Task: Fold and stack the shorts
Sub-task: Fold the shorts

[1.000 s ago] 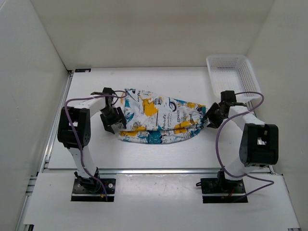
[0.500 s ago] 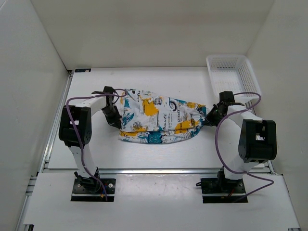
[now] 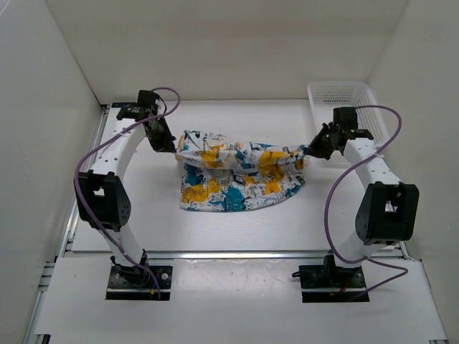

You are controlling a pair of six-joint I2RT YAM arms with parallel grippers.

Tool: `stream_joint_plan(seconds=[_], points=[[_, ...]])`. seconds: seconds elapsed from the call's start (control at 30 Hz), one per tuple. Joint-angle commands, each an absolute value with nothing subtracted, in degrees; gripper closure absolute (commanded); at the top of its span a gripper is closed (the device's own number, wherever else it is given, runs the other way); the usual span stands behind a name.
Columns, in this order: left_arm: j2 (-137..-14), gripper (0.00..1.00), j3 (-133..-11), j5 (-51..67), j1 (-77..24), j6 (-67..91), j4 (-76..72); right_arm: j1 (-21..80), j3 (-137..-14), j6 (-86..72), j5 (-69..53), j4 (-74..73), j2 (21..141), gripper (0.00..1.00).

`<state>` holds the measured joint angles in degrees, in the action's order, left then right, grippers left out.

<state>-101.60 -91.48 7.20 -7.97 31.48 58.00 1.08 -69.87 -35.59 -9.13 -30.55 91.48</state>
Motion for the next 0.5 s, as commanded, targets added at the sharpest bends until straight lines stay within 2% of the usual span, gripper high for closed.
stream_joint_plan(seconds=[0.0,0.1,0.3,0.47], points=[[-98.2,0.9,-97.1,5.8,-6.9,29.9,62.7,1.9,-76.5,-34.8,-8.6,-33.5,90.3,1.0],[-97.6,0.9,-97.1,7.4,-6.9,29.9,63.2,2.5,-77.3,-34.8,-8.6,-34.3,90.3,1.0],[-94.7,0.9,-90.9,9.7,-6.9,29.9,60.2,2.5,-67.2,-36.2,-7.4,-31.8,87.3,1.0],[-95.3,0.9,-97.6,10.2,-6.4,29.3,62.4,2.5,-75.6,-36.2,-7.4,-33.4,87.3,1.0]])
